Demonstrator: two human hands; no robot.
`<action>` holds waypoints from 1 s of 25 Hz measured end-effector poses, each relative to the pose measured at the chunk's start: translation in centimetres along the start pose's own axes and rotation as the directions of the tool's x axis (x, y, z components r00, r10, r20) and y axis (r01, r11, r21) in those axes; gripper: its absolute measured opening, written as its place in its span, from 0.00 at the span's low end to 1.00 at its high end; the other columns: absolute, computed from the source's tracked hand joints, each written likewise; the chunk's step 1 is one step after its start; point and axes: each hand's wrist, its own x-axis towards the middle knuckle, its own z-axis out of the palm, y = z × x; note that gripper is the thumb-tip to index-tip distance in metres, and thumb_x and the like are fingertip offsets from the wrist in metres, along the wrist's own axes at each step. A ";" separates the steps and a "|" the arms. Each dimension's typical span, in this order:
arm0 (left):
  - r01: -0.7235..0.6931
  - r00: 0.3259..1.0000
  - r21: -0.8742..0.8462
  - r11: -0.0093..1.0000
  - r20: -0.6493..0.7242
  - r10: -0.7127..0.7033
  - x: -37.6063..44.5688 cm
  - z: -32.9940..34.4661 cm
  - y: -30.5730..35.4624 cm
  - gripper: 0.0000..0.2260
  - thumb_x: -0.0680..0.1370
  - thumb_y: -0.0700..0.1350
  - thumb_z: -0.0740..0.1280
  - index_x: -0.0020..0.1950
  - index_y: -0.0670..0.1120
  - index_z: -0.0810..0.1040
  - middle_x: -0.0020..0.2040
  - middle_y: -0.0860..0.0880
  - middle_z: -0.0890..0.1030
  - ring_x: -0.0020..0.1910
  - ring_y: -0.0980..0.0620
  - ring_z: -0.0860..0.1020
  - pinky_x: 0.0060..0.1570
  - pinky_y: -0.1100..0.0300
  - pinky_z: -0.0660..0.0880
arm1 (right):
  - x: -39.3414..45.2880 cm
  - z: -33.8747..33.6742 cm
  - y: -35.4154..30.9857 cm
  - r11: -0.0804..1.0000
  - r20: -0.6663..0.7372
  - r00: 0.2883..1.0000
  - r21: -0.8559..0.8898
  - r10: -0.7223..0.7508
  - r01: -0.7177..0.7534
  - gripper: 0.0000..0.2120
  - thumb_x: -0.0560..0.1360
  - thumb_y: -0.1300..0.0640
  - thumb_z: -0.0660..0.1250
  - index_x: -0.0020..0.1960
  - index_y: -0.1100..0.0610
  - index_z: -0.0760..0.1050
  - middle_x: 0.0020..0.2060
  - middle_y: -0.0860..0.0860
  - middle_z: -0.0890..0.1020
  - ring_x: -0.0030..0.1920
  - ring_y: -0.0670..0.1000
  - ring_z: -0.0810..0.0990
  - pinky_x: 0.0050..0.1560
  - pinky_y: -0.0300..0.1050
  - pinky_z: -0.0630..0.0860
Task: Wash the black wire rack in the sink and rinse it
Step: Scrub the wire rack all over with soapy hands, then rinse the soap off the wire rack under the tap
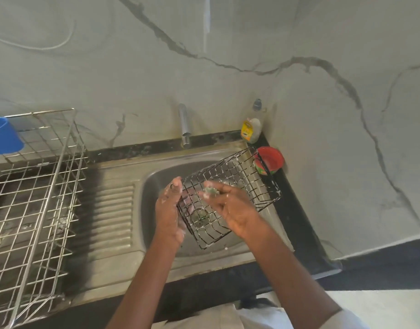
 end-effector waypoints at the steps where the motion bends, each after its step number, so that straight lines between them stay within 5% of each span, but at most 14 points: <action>1: 0.018 1.000 0.007 1.000 0.002 -0.018 0.1 0.5 -0.1 0.37 0.62 0.68 0.80 0.64 0.49 0.83 0.62 0.38 0.86 0.55 0.42 0.85 0.54 0.46 0.81 | -0.2 -0.6 -0.2 0.991 -0.038 0.998 -0.129 -0.048 0.043 0.21 0.71 0.76 0.72 0.61 0.63 0.83 0.59 0.56 0.85 0.54 0.53 0.88 0.54 0.43 0.84; 4: 0.053 0.998 -0.013 0.999 0.028 -0.052 1.0 2.1 -0.7 0.35 0.62 0.65 0.81 0.62 0.47 0.83 0.64 0.32 0.83 0.49 0.42 0.84 0.48 0.49 0.81 | 0.0 -2.5 -2.1 0.875 -0.182 0.947 -0.458 -0.264 0.156 0.14 0.73 0.72 0.75 0.56 0.60 0.85 0.51 0.53 0.88 0.44 0.46 0.88 0.42 0.35 0.82; 7: 0.060 0.998 -0.016 0.998 0.038 -0.059 2.9 3.3 -1.3 0.32 0.63 0.63 0.81 0.59 0.46 0.83 0.61 0.33 0.84 0.37 0.49 0.83 0.36 0.57 0.81 | 1.9 -5.6 -5.3 0.732 -0.224 0.827 -0.617 -0.516 0.289 0.09 0.76 0.68 0.71 0.48 0.55 0.87 0.40 0.53 0.88 0.37 0.47 0.86 0.40 0.39 0.81; 9: 0.064 0.998 0.023 0.998 0.024 -0.065 4.0 3.8 -1.4 0.26 0.66 0.63 0.79 0.55 0.48 0.83 0.55 0.35 0.83 0.34 0.50 0.81 0.34 0.57 0.81 | 4.4 -8.2 -8.4 0.505 -0.228 0.689 -0.832 -0.688 0.229 0.07 0.75 0.62 0.71 0.45 0.55 0.87 0.38 0.50 0.87 0.36 0.44 0.83 0.43 0.32 0.77; 11: 0.060 0.998 0.031 0.998 -0.009 -0.059 5.2 3.6 -1.3 0.19 0.69 0.61 0.76 0.52 0.50 0.81 0.49 0.40 0.82 0.32 0.51 0.79 0.31 0.60 0.82 | 8.0 -10.7 -11.3 0.385 -0.267 0.582 -0.919 -0.769 0.088 0.08 0.74 0.57 0.70 0.47 0.54 0.88 0.42 0.51 0.88 0.43 0.49 0.85 0.44 0.38 0.75; 15: 0.063 0.991 0.078 0.995 -0.120 -0.054 7.3 3.6 -0.9 0.15 0.74 0.59 0.75 0.52 0.50 0.81 0.46 0.47 0.82 0.41 0.49 0.78 0.28 0.60 0.82 | 15.9 -13.7 -14.0 0.291 -0.303 0.674 -0.947 -0.674 -0.134 0.09 0.76 0.57 0.69 0.49 0.57 0.88 0.43 0.55 0.87 0.45 0.56 0.85 0.38 0.40 0.68; 18: 0.054 0.984 0.082 0.995 -0.172 -0.039 9.1 3.1 -0.7 0.21 0.70 0.60 0.77 0.57 0.50 0.83 0.52 0.45 0.85 0.47 0.46 0.81 0.46 0.51 0.82 | 18.5 -14.6 -14.0 0.127 -0.279 0.746 -0.958 -0.604 -0.256 0.12 0.76 0.53 0.73 0.56 0.57 0.83 0.51 0.56 0.85 0.55 0.58 0.84 0.47 0.45 0.78; 21: 0.022 0.984 0.132 0.991 -0.178 0.001 10.4 2.9 -0.3 0.21 0.68 0.59 0.78 0.57 0.51 0.83 0.56 0.44 0.86 0.52 0.44 0.81 0.52 0.48 0.79 | 18.9 -14.2 -14.4 -0.061 -0.233 0.790 -0.945 -0.567 -0.323 0.17 0.76 0.53 0.76 0.62 0.58 0.80 0.57 0.56 0.84 0.58 0.58 0.83 0.51 0.47 0.79; 25: -0.014 0.988 0.243 0.970 -0.144 0.050 11.7 2.8 0.0 0.32 0.66 0.63 0.80 0.66 0.51 0.82 0.64 0.45 0.84 0.63 0.43 0.82 0.63 0.42 0.79 | 17.4 -12.2 -15.3 0.182 -0.153 0.745 -0.982 -0.650 -0.044 0.18 0.76 0.65 0.69 0.64 0.53 0.83 0.60 0.51 0.85 0.62 0.53 0.82 0.59 0.39 0.74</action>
